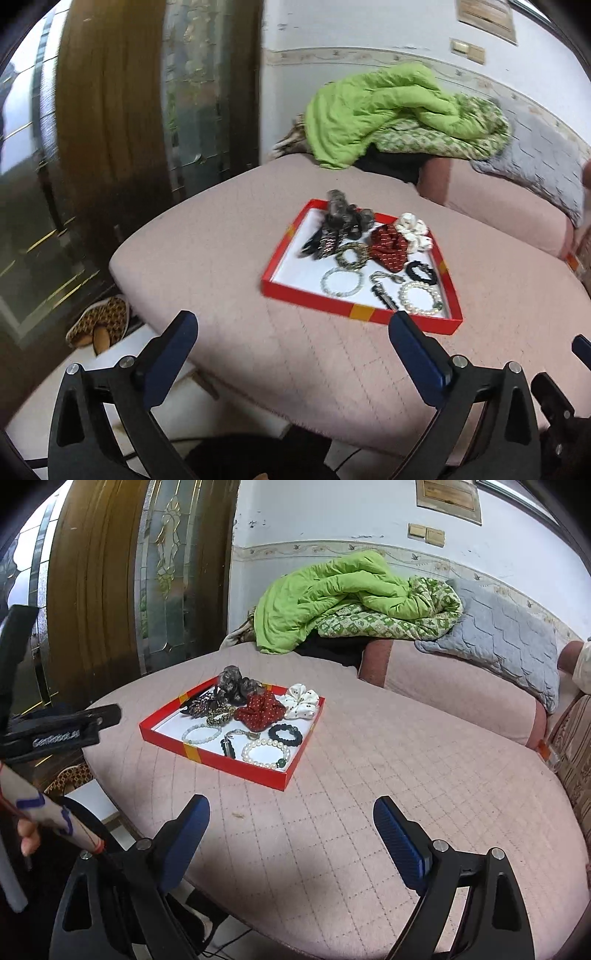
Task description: Organize jewelry
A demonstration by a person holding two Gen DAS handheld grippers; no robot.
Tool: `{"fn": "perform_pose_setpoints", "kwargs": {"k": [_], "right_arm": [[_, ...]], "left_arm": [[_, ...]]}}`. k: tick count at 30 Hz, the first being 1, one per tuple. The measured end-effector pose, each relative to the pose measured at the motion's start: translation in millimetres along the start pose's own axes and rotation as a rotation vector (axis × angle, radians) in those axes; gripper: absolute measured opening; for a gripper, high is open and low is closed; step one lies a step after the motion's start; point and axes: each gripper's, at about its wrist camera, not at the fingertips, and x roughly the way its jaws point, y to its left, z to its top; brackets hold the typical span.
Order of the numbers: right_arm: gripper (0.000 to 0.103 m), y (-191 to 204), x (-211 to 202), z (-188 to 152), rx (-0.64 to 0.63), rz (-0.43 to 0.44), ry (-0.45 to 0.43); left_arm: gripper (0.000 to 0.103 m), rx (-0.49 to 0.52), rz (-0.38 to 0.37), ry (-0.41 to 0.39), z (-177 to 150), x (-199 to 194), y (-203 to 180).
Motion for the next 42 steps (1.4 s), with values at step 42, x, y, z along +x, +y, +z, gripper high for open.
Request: {"fn": "perform_pose_setpoints", "kwargs": {"k": [42], "right_arm": [[0.094,-39.0,53.9,-21.6,0.076,-0.008,0.134]], "left_arm": [[0.103,0.008,0.071,0.1,-5.7,45.0,-34.4]]}}
